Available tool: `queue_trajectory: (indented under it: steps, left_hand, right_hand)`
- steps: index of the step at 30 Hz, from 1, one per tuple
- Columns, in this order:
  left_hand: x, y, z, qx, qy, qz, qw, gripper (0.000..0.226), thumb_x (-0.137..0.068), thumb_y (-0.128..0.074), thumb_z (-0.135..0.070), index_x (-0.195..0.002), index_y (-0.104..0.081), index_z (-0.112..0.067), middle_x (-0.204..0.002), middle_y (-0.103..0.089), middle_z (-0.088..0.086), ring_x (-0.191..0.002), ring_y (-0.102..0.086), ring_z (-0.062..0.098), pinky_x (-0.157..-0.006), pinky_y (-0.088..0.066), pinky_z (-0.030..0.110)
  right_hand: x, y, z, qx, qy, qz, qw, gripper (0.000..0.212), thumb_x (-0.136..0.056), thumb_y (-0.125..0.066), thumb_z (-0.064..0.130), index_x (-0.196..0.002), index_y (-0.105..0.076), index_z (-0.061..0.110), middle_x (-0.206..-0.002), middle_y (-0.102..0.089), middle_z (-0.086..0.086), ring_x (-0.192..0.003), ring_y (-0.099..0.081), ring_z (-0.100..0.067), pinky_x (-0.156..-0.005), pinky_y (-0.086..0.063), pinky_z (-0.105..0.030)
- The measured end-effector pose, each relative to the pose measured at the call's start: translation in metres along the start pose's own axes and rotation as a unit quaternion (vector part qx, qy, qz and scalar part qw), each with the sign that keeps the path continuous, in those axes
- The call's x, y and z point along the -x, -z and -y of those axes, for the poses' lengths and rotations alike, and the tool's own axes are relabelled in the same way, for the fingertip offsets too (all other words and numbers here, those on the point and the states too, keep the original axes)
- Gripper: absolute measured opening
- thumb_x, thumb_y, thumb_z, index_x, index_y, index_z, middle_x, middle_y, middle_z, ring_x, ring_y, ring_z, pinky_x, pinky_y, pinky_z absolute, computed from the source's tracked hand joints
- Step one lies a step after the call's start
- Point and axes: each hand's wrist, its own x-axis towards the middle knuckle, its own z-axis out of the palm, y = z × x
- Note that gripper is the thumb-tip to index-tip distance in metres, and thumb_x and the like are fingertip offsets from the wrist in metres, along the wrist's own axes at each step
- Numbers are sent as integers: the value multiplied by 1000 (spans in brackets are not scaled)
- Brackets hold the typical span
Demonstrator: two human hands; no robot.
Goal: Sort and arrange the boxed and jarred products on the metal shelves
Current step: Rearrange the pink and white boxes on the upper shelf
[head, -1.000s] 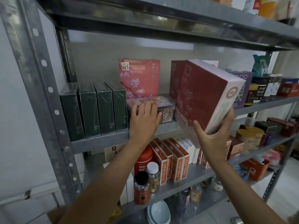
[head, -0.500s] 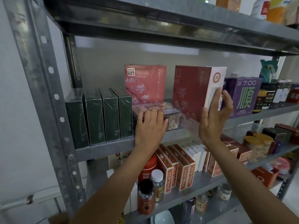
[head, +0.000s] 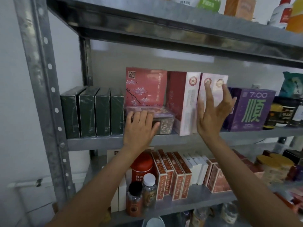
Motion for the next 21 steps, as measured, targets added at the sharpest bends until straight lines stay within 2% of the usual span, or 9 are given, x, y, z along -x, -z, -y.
queue_trajectory:
  steps: [2,5,9,12,15,17,18,19,21]
  left_hand:
    - [-3,3,-6,11,38,10,999,39,-96,-38,-42,-95,-56,-8,-89,-61,11,-83,-57,28,-92,-32,42]
    - [-8,8,-16,23,96,14,995,39,-96,-39,-39,-88,-60,-7,-84,-60,11,-81,-58,29,-93,-31,43]
    - [-9,11,-19,25,116,37,992,38,-97,-38,-38,-87,-58,-7,-85,-59,12,-83,-57,31,-95,-32,45]
    - [-9,12,-20,16,119,50,992,39,-98,-38,-38,-88,-58,-6,-85,-57,12,-84,-55,31,-96,-31,43]
    - [-9,12,-20,1,117,61,991,40,-98,-38,-38,-89,-59,-6,-85,-56,12,-84,-55,31,-96,-31,43]
    - [-9,12,-19,-15,107,65,992,38,-98,-39,-38,-88,-57,-6,-84,-55,12,-82,-54,31,-94,-31,42]
    - [-9,11,-18,-22,100,66,993,37,-98,-39,-37,-87,-56,-7,-84,-54,11,-81,-53,31,-93,-31,42]
    - [-7,10,-17,-27,96,66,993,36,-98,-39,-38,-87,-55,-7,-84,-53,11,-81,-53,31,-92,-31,41]
    - [-6,8,-15,-32,92,71,993,37,-98,-38,-39,-88,-54,-7,-85,-52,11,-81,-52,31,-93,-30,41]
  right_hand:
    - [-30,5,-11,-3,-20,8,1000,46,-103,-44,36,-146,-44,20,-154,-15,-5,-141,-11,-22,-118,-3,-56]
    - [-69,9,-23,32,22,106,994,50,-103,-34,46,-149,-37,27,-159,-16,-11,-147,-4,-25,-118,3,-54]
    - [-81,6,-28,21,45,176,983,45,-97,-42,52,-131,-51,24,-159,-19,-10,-150,-4,-31,-118,9,-52]
    - [-70,8,-27,-27,13,154,988,52,-91,-52,55,-130,-49,21,-156,-24,-13,-148,-6,-30,-119,6,-53]
    - [-51,21,-23,-114,-8,89,989,61,-83,-59,55,-131,-33,28,-152,-18,-10,-143,-9,-24,-119,3,-51]
    - [-33,34,-16,-190,-31,41,980,65,-80,-68,43,-130,-28,32,-149,-12,-3,-142,-15,-25,-120,-16,-52]
    - [-22,40,-13,-242,-47,21,969,65,-80,-72,33,-129,-29,33,-149,-15,-5,-140,-21,-24,-116,-32,-45]
    - [-11,47,-10,-292,-62,8,954,67,-80,-74,22,-128,-30,33,-149,-21,-7,-138,-28,-21,-108,-42,-29]
    - [9,59,-7,-356,-77,-1,931,69,-81,-75,8,-129,-32,32,-142,-36,-9,-128,-43,-21,-94,-44,-8]
